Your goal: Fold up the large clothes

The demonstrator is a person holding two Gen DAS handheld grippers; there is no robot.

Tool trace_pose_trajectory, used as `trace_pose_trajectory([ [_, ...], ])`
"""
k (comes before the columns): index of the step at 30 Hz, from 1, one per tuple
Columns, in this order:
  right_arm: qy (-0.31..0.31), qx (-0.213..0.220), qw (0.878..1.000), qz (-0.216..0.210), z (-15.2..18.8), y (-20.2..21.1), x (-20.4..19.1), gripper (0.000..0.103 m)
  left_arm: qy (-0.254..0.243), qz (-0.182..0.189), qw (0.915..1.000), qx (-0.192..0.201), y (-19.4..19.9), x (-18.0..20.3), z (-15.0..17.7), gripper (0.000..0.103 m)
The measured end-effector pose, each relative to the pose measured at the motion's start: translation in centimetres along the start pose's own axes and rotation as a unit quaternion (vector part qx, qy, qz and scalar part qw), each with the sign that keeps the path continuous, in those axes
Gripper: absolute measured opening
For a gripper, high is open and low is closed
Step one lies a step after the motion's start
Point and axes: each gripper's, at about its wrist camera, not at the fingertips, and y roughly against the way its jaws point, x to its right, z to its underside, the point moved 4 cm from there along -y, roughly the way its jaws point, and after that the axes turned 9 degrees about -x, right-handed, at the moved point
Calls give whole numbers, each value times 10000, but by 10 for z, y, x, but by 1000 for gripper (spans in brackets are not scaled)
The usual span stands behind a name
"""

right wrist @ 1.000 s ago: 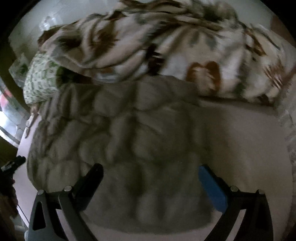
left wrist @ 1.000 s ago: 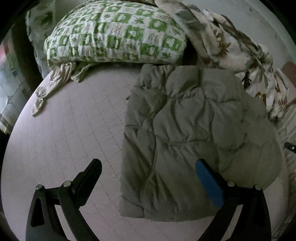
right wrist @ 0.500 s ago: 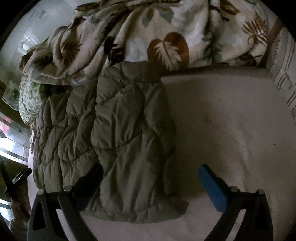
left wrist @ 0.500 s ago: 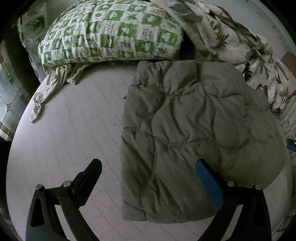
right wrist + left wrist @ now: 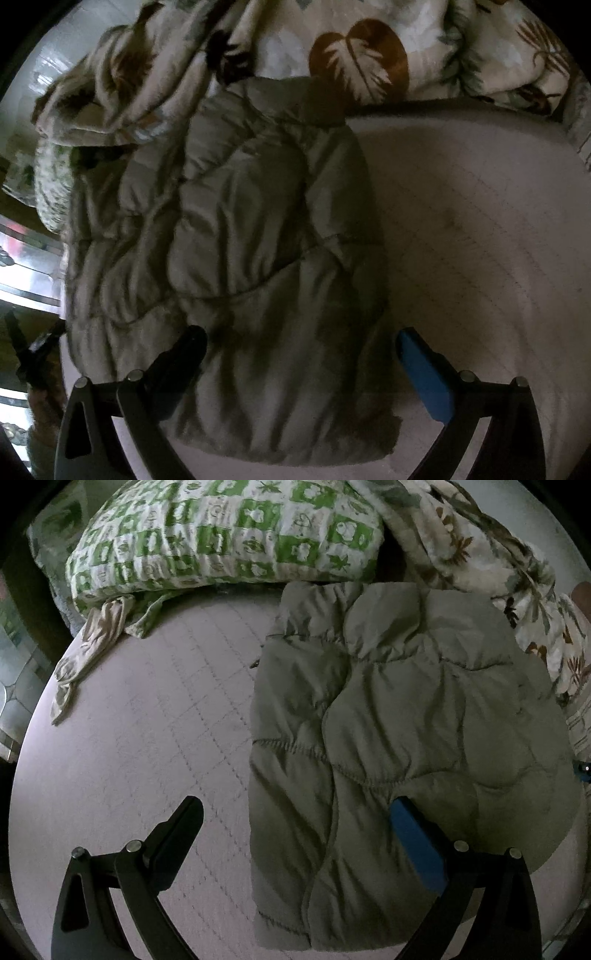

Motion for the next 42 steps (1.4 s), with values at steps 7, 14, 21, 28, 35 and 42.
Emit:
trace_pose_trajectory([
  [7, -35, -169, 9998, -89, -6, -14, 13, 103, -252, 361, 9972, -598, -32, -2, -22, 103],
  [14, -25, -300, 9990, -337, -20, -28, 23, 103, -652, 669, 9889, -1155, -62, -3, -37, 103],
  [21, -50, -593, 9951, -786, -38, -54, 39, 103, -723, 690, 9866, -1291, -84, 5, -42, 103],
  [28, 36, -733, 9901, -1199, -48, -76, 52, 103, -696, 736, 9822, -1581, -100, 12, -50, 103],
  [35, 79, -687, 9917, -1083, -53, -76, 48, 91, -598, 735, 9840, -1511, -102, 17, -53, 103],
  [42, 228, -379, 9911, -1257, -49, -62, 41, 51, -672, 1006, 9838, -1326, -83, 25, -44, 55],
])
